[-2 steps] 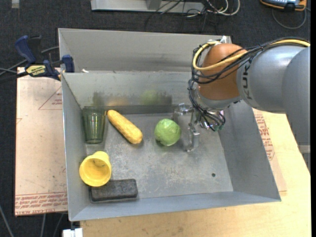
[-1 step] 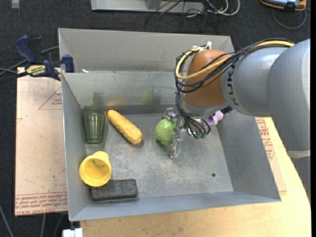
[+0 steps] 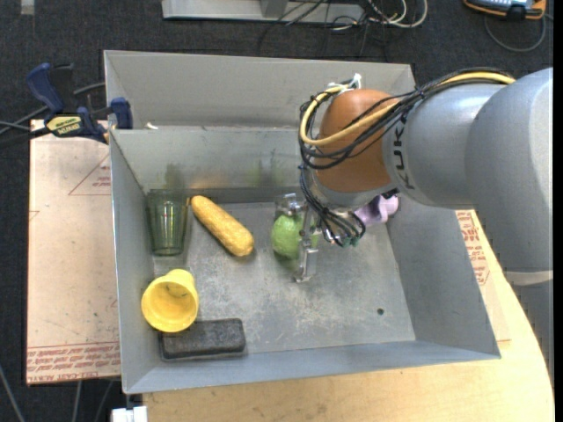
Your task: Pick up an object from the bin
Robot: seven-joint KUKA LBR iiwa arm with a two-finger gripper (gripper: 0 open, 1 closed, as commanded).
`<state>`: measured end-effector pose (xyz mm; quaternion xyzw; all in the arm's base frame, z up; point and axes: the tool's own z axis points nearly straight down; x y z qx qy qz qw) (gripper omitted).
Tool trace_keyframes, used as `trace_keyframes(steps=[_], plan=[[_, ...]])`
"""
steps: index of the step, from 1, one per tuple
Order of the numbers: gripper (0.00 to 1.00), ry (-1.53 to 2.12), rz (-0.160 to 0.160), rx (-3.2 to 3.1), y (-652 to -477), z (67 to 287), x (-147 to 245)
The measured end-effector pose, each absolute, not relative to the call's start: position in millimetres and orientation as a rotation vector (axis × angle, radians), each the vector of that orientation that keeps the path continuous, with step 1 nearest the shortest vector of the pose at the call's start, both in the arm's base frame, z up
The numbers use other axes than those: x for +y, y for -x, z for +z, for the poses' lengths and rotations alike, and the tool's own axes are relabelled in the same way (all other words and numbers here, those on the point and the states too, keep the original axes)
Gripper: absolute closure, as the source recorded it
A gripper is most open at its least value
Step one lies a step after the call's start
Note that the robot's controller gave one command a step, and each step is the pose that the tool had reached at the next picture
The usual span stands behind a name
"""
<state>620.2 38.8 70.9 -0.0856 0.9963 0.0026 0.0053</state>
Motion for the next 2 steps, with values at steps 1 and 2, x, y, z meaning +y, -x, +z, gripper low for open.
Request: trace_keyframes(steps=[1,2], plan=[[0.00,0.332,0.008,3.122,-618.7,103,31],[0.00,0.276,0.007,3.104,-626.9,126,12]])
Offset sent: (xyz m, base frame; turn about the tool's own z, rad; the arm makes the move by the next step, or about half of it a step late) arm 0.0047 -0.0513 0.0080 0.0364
